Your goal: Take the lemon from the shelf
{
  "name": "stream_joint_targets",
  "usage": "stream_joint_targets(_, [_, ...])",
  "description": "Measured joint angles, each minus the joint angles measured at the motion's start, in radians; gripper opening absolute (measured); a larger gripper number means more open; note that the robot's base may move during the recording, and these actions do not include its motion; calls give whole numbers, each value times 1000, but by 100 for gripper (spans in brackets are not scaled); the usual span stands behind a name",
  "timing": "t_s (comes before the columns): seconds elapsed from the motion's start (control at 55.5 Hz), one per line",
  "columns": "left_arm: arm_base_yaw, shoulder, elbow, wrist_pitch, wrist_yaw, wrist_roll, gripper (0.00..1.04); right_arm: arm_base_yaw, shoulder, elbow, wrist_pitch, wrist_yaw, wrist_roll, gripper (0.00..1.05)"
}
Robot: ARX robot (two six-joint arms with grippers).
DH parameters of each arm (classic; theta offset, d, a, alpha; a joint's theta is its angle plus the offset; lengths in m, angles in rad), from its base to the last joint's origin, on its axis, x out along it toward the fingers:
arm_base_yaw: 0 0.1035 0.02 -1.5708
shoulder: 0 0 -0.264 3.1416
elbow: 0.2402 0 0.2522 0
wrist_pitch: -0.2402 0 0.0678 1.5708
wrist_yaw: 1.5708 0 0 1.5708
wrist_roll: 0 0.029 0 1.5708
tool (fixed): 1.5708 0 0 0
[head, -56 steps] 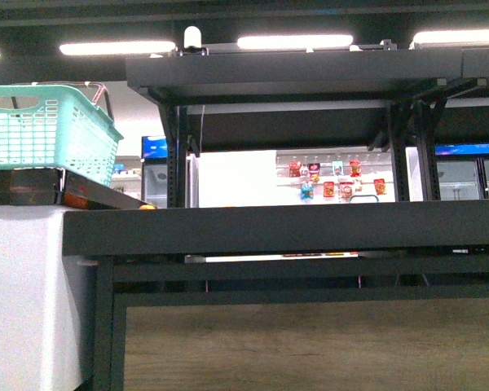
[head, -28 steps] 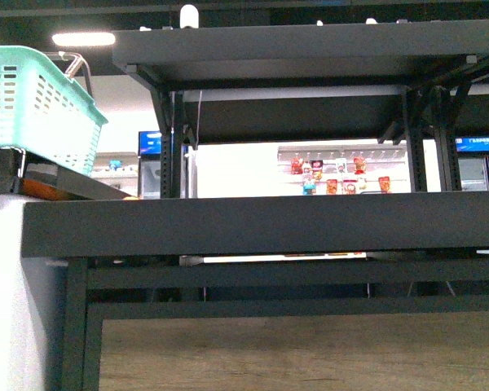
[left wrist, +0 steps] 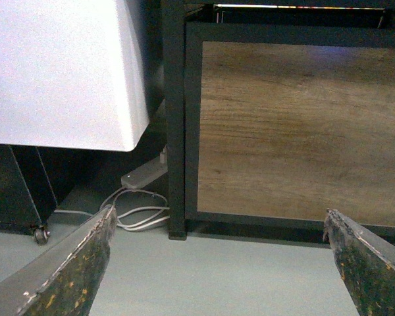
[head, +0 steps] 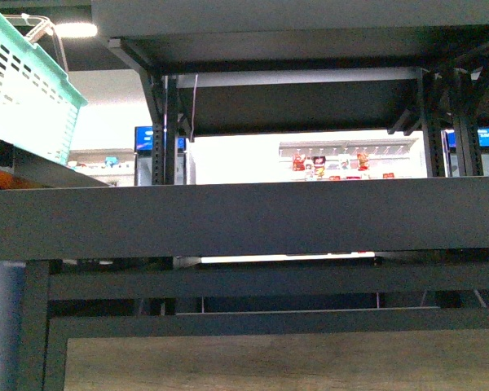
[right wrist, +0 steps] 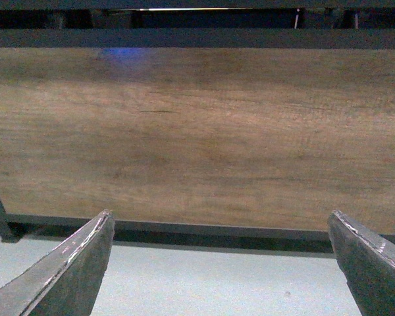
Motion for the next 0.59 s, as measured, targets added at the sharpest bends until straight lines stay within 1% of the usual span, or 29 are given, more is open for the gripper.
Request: stream_joint_targets(0.594, [0,0,0,0,0,0,97,0,0,0,0,2,0,97])
